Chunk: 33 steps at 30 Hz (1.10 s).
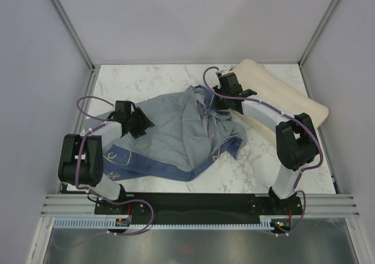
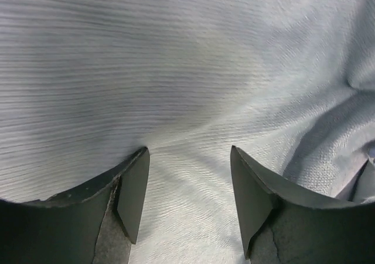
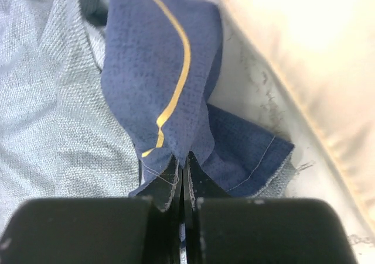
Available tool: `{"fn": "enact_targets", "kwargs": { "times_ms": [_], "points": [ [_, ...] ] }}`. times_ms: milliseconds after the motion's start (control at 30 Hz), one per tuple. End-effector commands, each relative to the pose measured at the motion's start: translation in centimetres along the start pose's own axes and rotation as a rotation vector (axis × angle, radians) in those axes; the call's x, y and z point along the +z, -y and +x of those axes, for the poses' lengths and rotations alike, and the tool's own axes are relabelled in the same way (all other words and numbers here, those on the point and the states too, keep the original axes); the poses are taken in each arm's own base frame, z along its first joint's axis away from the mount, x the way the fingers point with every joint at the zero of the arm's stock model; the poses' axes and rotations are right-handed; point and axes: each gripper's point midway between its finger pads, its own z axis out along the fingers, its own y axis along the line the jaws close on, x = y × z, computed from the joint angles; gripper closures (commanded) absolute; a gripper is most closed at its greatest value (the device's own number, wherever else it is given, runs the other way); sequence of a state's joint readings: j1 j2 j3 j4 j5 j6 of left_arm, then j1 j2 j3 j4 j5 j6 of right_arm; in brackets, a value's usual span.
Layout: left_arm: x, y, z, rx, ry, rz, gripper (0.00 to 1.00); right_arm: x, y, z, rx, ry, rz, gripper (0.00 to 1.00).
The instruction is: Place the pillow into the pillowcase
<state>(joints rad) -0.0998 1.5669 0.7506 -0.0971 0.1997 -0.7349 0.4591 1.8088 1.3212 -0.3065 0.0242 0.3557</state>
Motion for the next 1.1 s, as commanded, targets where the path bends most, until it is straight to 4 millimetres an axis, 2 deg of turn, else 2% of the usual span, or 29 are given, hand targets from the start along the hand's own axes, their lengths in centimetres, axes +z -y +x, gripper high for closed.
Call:
{"fn": "enact_targets", "kwargs": {
  "times_ms": [0,33,67,100,133,167,233,333,367,400,433,467,500,533,567,600,633,667,700,733,767,800,833,900,933,967,1000,1033,1067],
  "points": [
    [-2.6,-4.1,-4.7,-0.071,0.109,-0.125,0.34,-2.2,0.2,-5.1,0.042,0.135,0.002,1.0],
    [-3.0,-5.1,-5.4,-0.104,0.121,-0.14,0.34,-2.1,0.3,-5.5,0.044,0.138,0.004,1.0],
    [-3.9,-6.9,-7.1,-0.166,0.166,-0.159,0.33,-2.2,0.4,-5.9,0.046,0.135,0.005,1.0],
    [-4.4,-7.6,-7.7,-0.198,0.178,-0.158,0.33,-2.6,0.3,-7.7,0.051,0.167,0.0,1.0],
    [-4.9,-8.2,-8.5,-0.22,0.204,-0.166,0.33,-2.3,0.3,-8.0,0.055,0.163,0.002,1.0],
    [-5.8,-9.0,-9.5,-0.236,0.256,-0.193,0.33,-2.6,0.0,-9.7,0.056,0.197,-0.01,1.0],
    [-6.9,-9.3,-10.6,-0.228,0.319,-0.225,0.33,-2.2,-0.4,-11.8,0.052,0.217,-0.018,1.0],
    [-7.8,-9.5,-11.0,-0.216,0.348,-0.252,0.32,0.0,-0.1,-12.8,0.042,0.202,0.0,1.0],
    [-8.1,-9.2,-11.2,-0.207,0.361,-0.243,0.32,-0.3,-0.3,-15.1,0.046,0.251,-0.001,1.0],
    [-8.2,-9.0,-11.0,-0.2,0.361,-0.239,0.33,1.8,0.5,-15.0,0.051,0.235,0.027,0.98],
    [-8.0,-8.4,-10.9,-0.17,0.367,-0.249,0.32,2.4,1.3,-15.1,0.061,0.217,0.054,0.73],
    [-8.0,-8.0,-10.6,-0.124,0.365,-0.258,0.32,1.8,1.6,-17.8,0.079,0.261,0.052,0.52],
    [-7.7,-7.3,-10.2,-0.09,0.354,-0.263,0.3,3.4,2.8,-16.4,0.09,0.194,0.081,0.29],
    [-7.7,-6.1,-10.4,-0.051,0.358,-0.26,0.3,3.2,3.0,-16.8,0.097,0.19,0.08,0.22],
    [-7.2,-4.5,-9.1,0.028,0.329,-0.278,0.28,2.9,3.7,-17.0,0.093,0.189,0.089,0.19],
    [-6.9,-3.3,-8.4,0.075,0.314,-0.278,0.27,1.7,3.8,-17.3,0.086,0.201,0.095,0.17],
    [-6.3,-0.5,-7.6,0.145,0.294,-0.25,0.27,1.0,4.2,-17.2,0.077,0.21,0.116,0.16],
    [-5.9,0.6,-7.1,0.179,0.28,-0.245,0.27,1.2,5.6,-15.2,0.066,0.174,0.165,0.15],
    [-5.6,1.5,-6.4,0.203,0.258,-0.239,0.27,-1.0,5.5,-16.2,0.061,0.226,0.17,0.13],
    [-4.8,3.9,-5.4,0.241,0.228,-0.198,0.27,-1.5,6.3,-15.5,0.062,0.224,0.192,0.13],
    [-4.5,5.1,-4.8,0.263,0.212,-0.172,0.27,-1.1,7.8,-12.8,0.064,0.176,0.242,0.13],
    [-4.4,7.0,-4.8,0.279,0.211,-0.14,0.27,-2.8,8.1,-13.1,0.066,0.21,0.248,0.13],
    [-3.2,8.1,-3.1,0.312,0.17,-0.127,0.28,-2.4,9.6,-10.6,0.069,0.159,0.278,0.12],
    [-2.5,10.7,-2.5,0.349,0.15,-0.088,0.28,-3.4,10.2,-9.2,0.046,0.143,0.291,0.1],
    [-1.1,11.4,-0.9,0.373,0.093,-0.079,0.28,-3.1,10.8,-7.1,0.034,0.099,0.309,0.09],
    [-0.4,11.9,-0.2,0.383,0.064,-0.07,0.28,-3.6,10.9,-6.6,0.032,0.095,0.308,0.07],
    [-0.1,13.5,-0.4,0.385,0.059,-0.037,0.27,-3.7,11.1,-6.0,0.023,0.086,0.317,0.06],
    [0.5,14.2,0.4,0.377,0.024,-0.013,0.27,-3.6,11.3,-4.5,0.014,0.059,0.329,0.05],
    [2.1,14.0,1.2,0.375,-0.019,-0.024,0.27,-4.0,11.4,-4.3,0.012,0.062,0.341,0.05]
  ]
}}
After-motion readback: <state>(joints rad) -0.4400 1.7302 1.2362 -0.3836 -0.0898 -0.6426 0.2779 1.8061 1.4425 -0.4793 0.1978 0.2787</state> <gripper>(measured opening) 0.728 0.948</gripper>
